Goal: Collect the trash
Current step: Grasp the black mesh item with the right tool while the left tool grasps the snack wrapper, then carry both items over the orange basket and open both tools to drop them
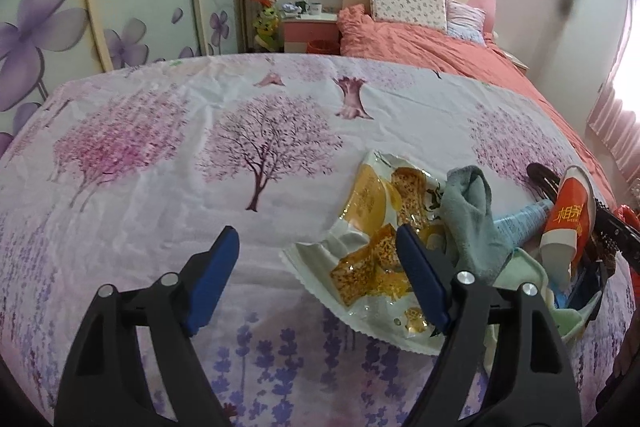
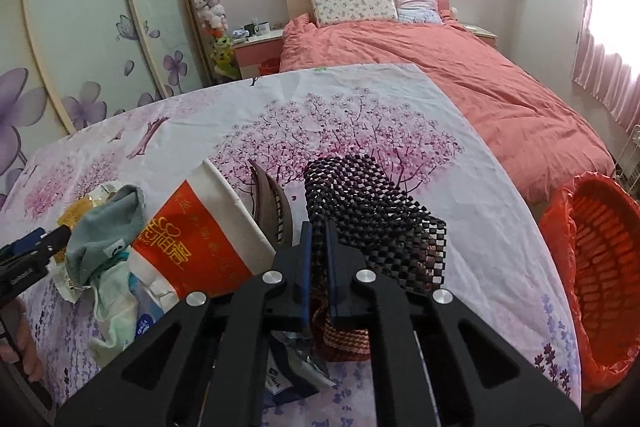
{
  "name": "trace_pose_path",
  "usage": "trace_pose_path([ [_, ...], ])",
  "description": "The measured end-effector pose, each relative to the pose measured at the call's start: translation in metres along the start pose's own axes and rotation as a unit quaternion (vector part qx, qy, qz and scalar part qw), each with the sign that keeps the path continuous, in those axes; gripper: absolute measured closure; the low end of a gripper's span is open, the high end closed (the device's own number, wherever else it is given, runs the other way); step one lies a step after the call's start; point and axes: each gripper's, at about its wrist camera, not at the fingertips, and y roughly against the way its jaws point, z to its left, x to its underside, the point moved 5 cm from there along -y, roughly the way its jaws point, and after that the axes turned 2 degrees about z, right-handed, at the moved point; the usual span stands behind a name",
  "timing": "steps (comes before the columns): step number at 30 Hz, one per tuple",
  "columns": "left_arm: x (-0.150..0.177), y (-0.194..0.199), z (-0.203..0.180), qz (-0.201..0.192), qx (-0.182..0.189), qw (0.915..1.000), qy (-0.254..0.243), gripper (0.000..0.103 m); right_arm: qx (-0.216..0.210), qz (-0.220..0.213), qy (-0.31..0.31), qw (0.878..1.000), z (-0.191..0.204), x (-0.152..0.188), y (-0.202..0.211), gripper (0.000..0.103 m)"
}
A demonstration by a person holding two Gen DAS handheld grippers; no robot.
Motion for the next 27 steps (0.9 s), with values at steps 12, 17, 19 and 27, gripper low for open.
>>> trace_pose_path([
  [12, 0.002, -0.016, -0.011, 0.019, 0.056, 0.9982, 0.004, 0.075, -0.010, -0.015, -0.002, 1.000, -0.003, -0.003, 0.013, 0.097],
  [17, -0.006, 0.002, -0.011, -0.005, 0.054, 0.9985, 0.005, 0.084, -0.013, -0.027, -0.008, 1.000, -0.007, -0.008, 0.024, 0.097],
  [19, -0.011, 0.011, -0.011, -0.016, 0.049, 0.9987, 0.003, 0.090, -0.015, -0.032, -0.009, 0.999, -0.008, -0.010, 0.028, 0.097],
  [27, -0.027, 0.049, -0.013, -0.056, 0.037, 0.9977, -0.007, 0.093, -0.022, -0.057, -0.012, 0.998, -0.012, -0.013, 0.055, 0.097],
])
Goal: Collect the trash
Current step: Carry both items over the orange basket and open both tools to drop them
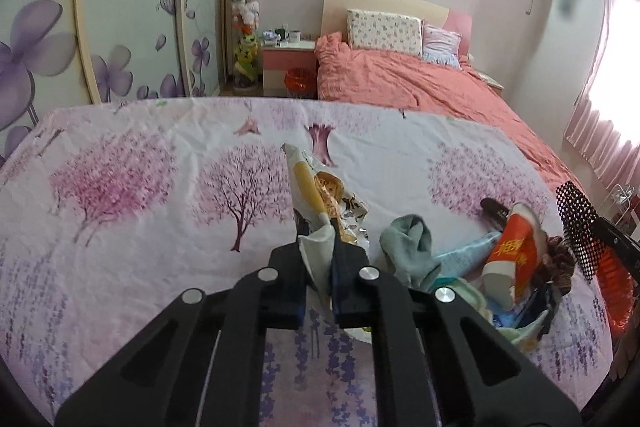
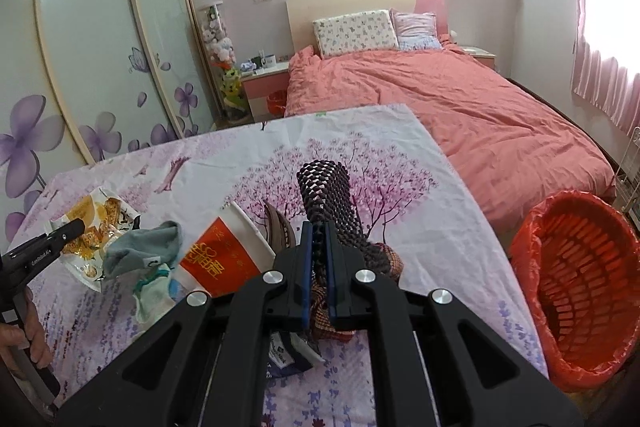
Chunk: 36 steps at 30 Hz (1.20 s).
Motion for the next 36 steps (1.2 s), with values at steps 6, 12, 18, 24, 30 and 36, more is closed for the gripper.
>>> trace_pose_path([
  [6, -0.011, 0.024, -0.004, -0.022, -0.005, 0.9997, -0.004, 0.093, -0.003, -0.016, -0.003, 1.000, -0.004, -0.006, 0.016, 0.097],
  [12, -0.022, 0.047, -0.018, -0.042, -0.001, 0.9991, -0.011, 0.093, -0.005, -0.032, -0.007, 0.999, -0.012, -0.009, 0.033, 0.097],
  [18, -0.025, 0.061, -0.048, -0.053, 0.018, 0.9981, -0.028, 0.093, -0.002, -0.046, -0.018, 0.999, -0.028, -0.010, 0.048, 0.097],
  [24, -0.023, 0.069, -0.090, -0.055, 0.047, 0.9962, -0.049, 0.093, 0.007, -0.059, -0.030, 0.998, -0.048, -0.011, 0.062, 0.097],
  [30, -0.020, 0.075, -0.144, -0.057, 0.087, 0.9920, -0.072, 0.093, 0.020, -0.075, -0.048, 0.996, -0.077, -0.011, 0.077, 0.097],
  [36, -0.012, 0.081, -0.201, -0.056, 0.134, 0.9843, -0.100, 0.093, 0.037, -0.088, -0.071, 0.993, -0.108, -0.012, 0.090, 0.097],
])
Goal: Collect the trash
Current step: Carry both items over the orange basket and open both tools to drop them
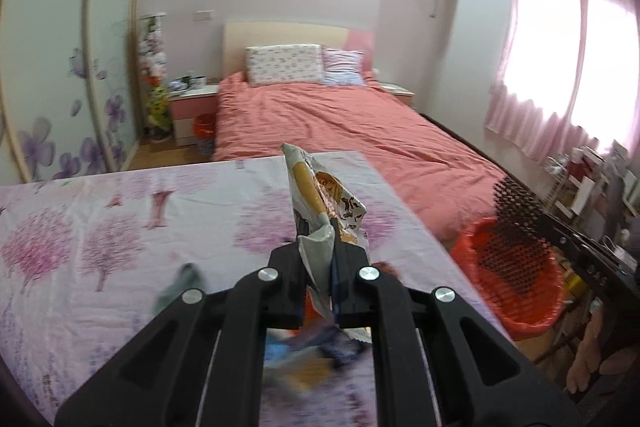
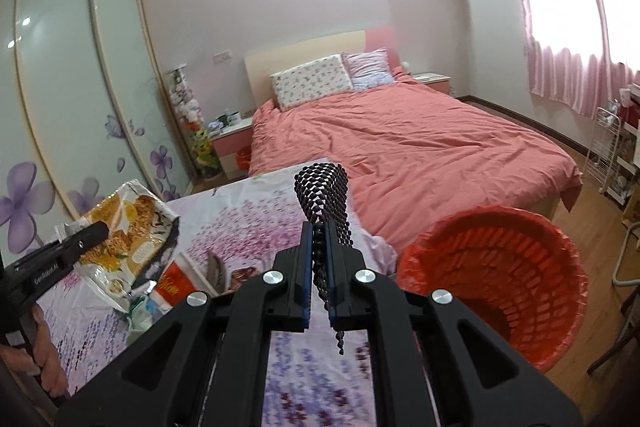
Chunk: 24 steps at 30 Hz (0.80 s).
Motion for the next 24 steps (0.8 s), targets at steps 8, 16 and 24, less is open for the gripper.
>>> trace_pose_path([
  [8, 0.003, -0.024, -0.087, 0.014, 0.068, 0.9971, -0.032, 0.093, 0.030, -0.013, -0.028, 0.999, -0.047, -0.001, 0.010, 0.097],
  [16, 0.016, -0.055, -0.173, 0.035, 0.127, 0.9890, -0.067, 0.093, 0.064, -0.014, -0.067, 0.996, -0.108, 0.004, 0.009, 0.097],
  [24, 0.030, -0.095, -0.226, 0.064, 0.157, 0.9818, -0.085, 0.092, 0.080, -0.007, -0.104, 0.991, -0.147, 0.007, -0.005, 0.097],
])
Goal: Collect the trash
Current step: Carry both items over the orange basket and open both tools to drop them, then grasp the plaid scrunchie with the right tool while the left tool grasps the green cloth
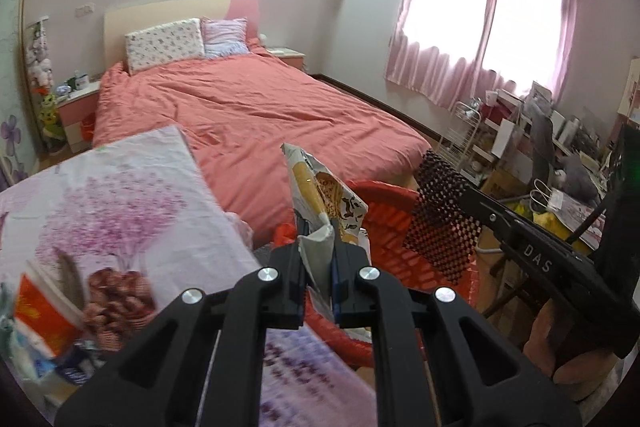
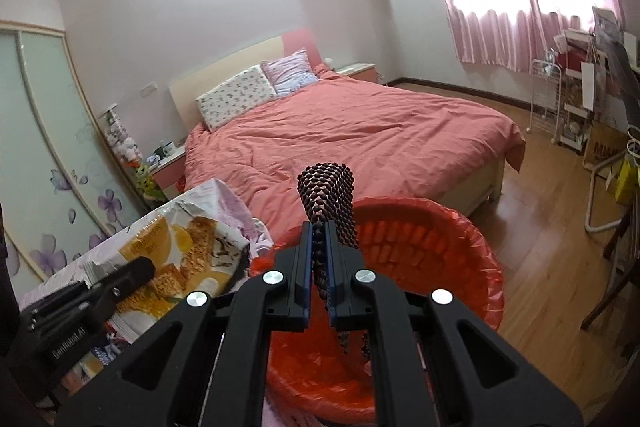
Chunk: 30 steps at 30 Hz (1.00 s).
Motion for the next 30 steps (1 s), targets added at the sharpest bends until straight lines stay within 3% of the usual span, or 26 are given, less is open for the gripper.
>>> trace_pose_path([
  [3, 0.002, -0.017, -0.009, 0.011, 0.000, 0.9999, -0.001, 0.089, -0.004, 0.008, -0.014, 1.000, -0.010, 0.001, -0.007, 0.097],
  [5, 0.004, -0.028, -0.013, 0.019, 0.003, 0.9998, -0.001, 0.071, -0.007, 0.016, -0.026, 1.000, -0.015, 0.003, -0.014, 0.096],
  [6, 0.005, -0.032, -0.013, 0.020, 0.000, 0.9998, -0.001, 0.066, -0.006, 0.018, -0.029, 0.999, -0.020, 0.003, -0.015, 0.093],
  [10, 0.011, -0.039, -0.010, 0.030, -0.008, 0.9995, -0.003, 0.062, 0.002, 0.027, -0.037, 0.999, -0.024, 0.011, -0.017, 0.067],
  [11, 0.011, -0.040, -0.007, 0.031, -0.012, 0.9994, -0.003, 0.060, 0.004, 0.027, -0.037, 0.999, -0.026, 0.012, -0.016, 0.066],
  [20, 0.022, -0.015, 0.033, 0.025, -0.064, 0.9976, 0.003, 0.043, 0.025, 0.033, -0.022, 0.999, -0.024, 0.014, -0.012, 0.065],
  [30, 0.039, 0.023, 0.086, 0.020, -0.116, 0.9929, 0.019, 0.040, 0.012, 0.038, 0.017, 0.999, 0.016, 0.019, -0.005, 0.065],
])
